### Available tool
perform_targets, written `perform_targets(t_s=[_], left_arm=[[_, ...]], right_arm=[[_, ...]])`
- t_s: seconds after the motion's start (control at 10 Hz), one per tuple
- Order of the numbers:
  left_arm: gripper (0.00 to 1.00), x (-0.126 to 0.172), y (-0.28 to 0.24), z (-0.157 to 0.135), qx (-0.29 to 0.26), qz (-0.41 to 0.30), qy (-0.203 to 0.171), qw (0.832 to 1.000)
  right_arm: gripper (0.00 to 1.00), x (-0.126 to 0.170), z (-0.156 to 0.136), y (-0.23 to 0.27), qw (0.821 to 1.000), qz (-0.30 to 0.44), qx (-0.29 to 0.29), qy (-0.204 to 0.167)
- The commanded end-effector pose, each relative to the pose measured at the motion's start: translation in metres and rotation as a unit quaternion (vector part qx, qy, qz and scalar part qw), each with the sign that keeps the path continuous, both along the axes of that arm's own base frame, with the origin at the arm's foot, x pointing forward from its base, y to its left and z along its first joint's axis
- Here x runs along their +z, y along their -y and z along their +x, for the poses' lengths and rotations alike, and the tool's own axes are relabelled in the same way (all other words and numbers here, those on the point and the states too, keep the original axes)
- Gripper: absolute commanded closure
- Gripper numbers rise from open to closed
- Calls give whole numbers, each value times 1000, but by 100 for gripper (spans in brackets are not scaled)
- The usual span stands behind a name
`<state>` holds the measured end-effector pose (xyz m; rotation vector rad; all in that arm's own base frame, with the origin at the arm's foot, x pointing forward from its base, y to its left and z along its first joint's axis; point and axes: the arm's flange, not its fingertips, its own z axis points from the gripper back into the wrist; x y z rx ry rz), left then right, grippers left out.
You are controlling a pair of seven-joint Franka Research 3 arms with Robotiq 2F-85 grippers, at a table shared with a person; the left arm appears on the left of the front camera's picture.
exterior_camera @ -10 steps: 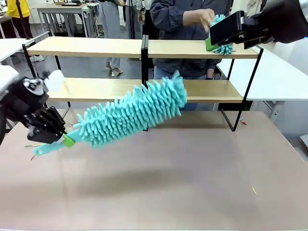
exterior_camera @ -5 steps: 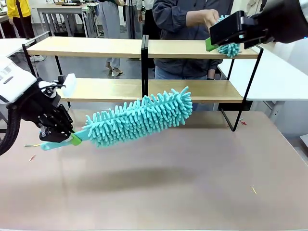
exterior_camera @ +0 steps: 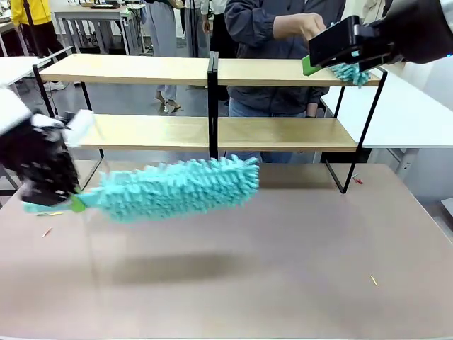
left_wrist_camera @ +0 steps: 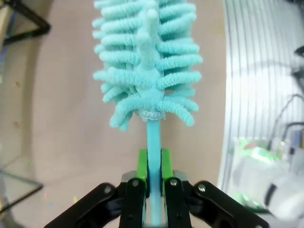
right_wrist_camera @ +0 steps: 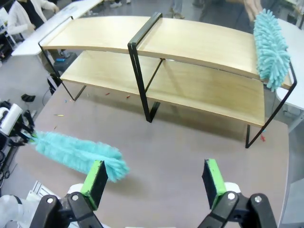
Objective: Clean the shelves.
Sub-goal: Clean a randomly selected level of the Shelf with the Duster.
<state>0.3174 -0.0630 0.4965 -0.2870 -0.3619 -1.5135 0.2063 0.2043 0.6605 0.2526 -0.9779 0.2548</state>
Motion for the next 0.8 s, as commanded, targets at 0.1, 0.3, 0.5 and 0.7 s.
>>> perform_targets(t_s=[0.1, 0.3, 0.5, 0.7], left_arm=[[88, 82, -135, -46, 78, -105, 45, 990], [88, 130, -219, -86, 143, -246, 50, 957], [88, 153, -271, -115, 222, -373, 80, 897], [88, 129, -282, -91, 313, -429, 1, 847]], right_arm=[[0, -1, 0, 1, 1000, 3, -1, 0], [0, -1, 0, 1, 1000, 3, -1, 0], [0, -1, 0, 1, 1000, 3, -1, 0], [0, -1, 0, 1, 1000, 3, -1, 0]])
